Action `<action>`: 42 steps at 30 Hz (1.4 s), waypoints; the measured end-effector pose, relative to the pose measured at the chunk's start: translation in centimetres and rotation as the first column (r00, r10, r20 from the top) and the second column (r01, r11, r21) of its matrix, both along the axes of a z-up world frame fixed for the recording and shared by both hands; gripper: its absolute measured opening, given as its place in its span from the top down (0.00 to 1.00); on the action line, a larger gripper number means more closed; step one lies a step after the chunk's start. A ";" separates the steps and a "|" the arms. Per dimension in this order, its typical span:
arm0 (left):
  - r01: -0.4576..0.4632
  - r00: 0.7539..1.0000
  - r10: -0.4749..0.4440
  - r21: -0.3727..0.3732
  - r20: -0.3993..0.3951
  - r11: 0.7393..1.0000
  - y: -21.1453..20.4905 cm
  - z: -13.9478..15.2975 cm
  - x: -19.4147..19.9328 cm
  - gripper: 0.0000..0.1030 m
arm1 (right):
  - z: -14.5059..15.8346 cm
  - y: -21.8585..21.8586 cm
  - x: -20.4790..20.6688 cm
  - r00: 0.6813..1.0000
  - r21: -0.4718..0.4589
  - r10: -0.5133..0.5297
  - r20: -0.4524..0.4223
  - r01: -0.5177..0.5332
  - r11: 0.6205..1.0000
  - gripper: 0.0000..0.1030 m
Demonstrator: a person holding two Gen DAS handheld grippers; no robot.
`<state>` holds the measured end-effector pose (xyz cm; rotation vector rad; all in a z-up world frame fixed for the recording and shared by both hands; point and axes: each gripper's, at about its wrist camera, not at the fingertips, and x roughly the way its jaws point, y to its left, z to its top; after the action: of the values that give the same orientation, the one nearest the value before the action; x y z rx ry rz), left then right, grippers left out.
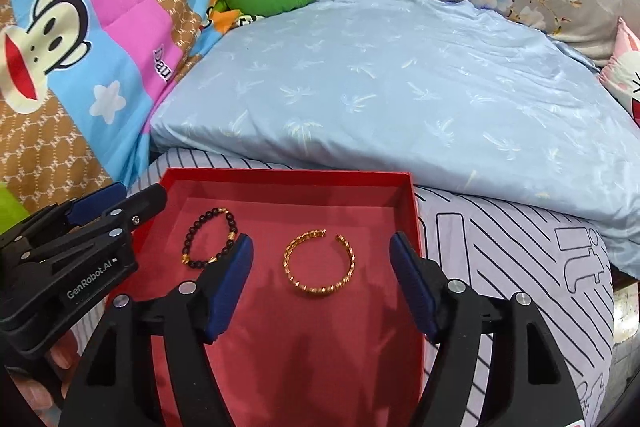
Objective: Organize jewelry
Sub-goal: 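Lift both held bracelets and lower them into the red tray, then open both grippers in the tray and withdraw toward the remaining bracelets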
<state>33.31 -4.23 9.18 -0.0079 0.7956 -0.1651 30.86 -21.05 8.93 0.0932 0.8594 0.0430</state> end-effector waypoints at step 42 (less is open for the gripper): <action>-0.049 0.995 0.044 -0.068 -0.085 0.996 5.7 -7.7 -28.0 0.34 | -7.7 1.5 -31.4 0.995 -0.041 -0.065 -0.069 0.063 0.997 0.32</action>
<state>5.29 1.43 1.50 -0.1002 0.8719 -0.1493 -0.50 -19.55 1.24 0.0860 0.9263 -0.0373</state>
